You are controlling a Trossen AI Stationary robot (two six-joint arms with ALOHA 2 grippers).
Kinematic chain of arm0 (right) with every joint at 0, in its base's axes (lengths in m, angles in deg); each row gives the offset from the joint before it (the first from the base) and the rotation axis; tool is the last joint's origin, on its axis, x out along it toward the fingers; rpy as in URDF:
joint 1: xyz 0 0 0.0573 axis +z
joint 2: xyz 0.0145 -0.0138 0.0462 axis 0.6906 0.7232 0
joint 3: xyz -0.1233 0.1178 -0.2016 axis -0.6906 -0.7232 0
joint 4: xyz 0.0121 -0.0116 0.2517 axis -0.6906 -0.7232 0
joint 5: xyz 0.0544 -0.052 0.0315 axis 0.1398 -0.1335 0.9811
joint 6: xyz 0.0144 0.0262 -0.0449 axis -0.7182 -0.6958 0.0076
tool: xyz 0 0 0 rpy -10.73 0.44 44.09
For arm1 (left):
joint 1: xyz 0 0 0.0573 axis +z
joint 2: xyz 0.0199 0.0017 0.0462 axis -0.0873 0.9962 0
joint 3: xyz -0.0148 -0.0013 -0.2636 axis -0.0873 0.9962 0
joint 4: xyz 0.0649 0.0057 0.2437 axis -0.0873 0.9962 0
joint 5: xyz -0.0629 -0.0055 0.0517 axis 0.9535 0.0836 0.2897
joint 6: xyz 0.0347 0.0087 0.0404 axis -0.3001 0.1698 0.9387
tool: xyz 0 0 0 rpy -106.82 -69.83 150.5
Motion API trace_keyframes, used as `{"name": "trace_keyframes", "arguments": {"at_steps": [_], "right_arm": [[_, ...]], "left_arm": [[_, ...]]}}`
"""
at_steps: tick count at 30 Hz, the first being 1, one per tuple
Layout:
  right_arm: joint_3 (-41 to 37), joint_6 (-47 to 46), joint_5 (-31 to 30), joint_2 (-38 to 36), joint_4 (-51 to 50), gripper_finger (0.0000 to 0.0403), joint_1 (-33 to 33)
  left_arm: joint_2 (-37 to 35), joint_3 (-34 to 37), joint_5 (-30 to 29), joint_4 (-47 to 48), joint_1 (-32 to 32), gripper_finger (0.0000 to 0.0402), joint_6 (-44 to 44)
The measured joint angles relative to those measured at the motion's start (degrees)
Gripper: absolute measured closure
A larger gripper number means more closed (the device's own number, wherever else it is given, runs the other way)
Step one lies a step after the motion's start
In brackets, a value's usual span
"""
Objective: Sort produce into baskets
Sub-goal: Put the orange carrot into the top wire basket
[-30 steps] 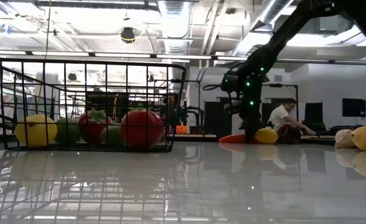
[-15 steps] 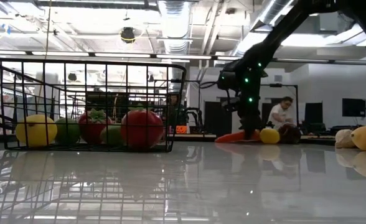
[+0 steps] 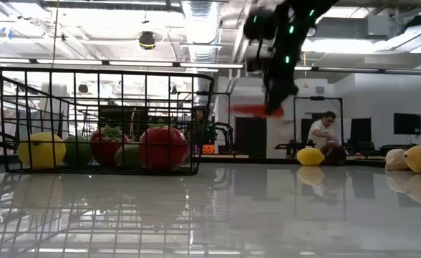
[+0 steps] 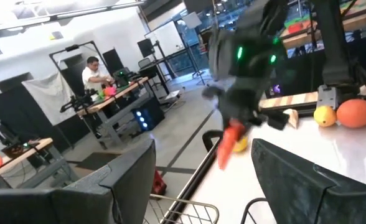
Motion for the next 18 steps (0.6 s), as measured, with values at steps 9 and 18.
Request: {"name": "trace_keyframes", "arguments": {"at_steps": [9,18], "right_arm": [[0.0,-2.5,13.9,-5.7,26.7,0.0192,3.7],[7.8,-4.6,23.9,8.8,50.8,0.0202,2.8]], "left_arm": [[0.0,0.0,1.0,-1.5,0.0,0.0148,0.0],[0.0,0.0,-0.1,-1.6,0.0,0.0148,1.4]]}}
